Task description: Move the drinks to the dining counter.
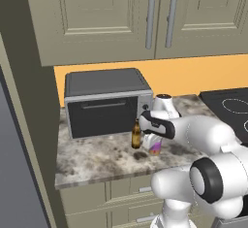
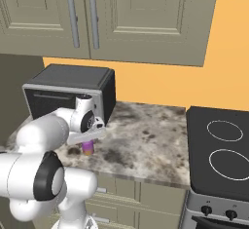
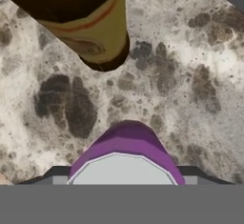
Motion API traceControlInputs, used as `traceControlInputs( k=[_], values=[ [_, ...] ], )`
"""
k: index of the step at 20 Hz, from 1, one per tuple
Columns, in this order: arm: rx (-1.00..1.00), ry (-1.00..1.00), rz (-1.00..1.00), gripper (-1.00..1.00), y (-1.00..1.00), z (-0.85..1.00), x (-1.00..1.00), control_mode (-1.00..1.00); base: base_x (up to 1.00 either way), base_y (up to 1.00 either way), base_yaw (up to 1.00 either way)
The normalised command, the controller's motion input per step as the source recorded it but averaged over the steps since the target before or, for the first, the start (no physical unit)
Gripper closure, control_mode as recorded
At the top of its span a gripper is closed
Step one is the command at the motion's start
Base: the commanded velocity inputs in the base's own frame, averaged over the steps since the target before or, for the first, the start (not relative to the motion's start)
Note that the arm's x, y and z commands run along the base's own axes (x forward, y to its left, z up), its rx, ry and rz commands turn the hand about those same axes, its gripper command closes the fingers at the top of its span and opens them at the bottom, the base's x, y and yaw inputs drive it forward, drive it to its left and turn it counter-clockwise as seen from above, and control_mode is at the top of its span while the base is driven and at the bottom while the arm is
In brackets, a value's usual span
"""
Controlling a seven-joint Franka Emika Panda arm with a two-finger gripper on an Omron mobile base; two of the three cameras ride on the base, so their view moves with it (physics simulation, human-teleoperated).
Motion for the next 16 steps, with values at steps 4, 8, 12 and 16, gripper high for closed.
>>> traceControlInputs(
  k=[4,8,12,16],
  values=[
    [0.0,0.0,0.0,1.0,0.0,-0.38,-0.5,-1.0,0.0,0.0,0.0],
    [0.03,-0.04,-0.01,1.0,-0.15,0.29,-0.38,-1.0,0.0,0.0,0.0],
    [0.11,-0.07,-0.15,1.0,-0.42,0.99,-0.28,-1.0,0.0,0.0,0.0],
    [0.1,-0.09,-0.17,1.0,-0.44,0.84,-0.27,-1.0,0.0,0.0,0.0]
  ],
)
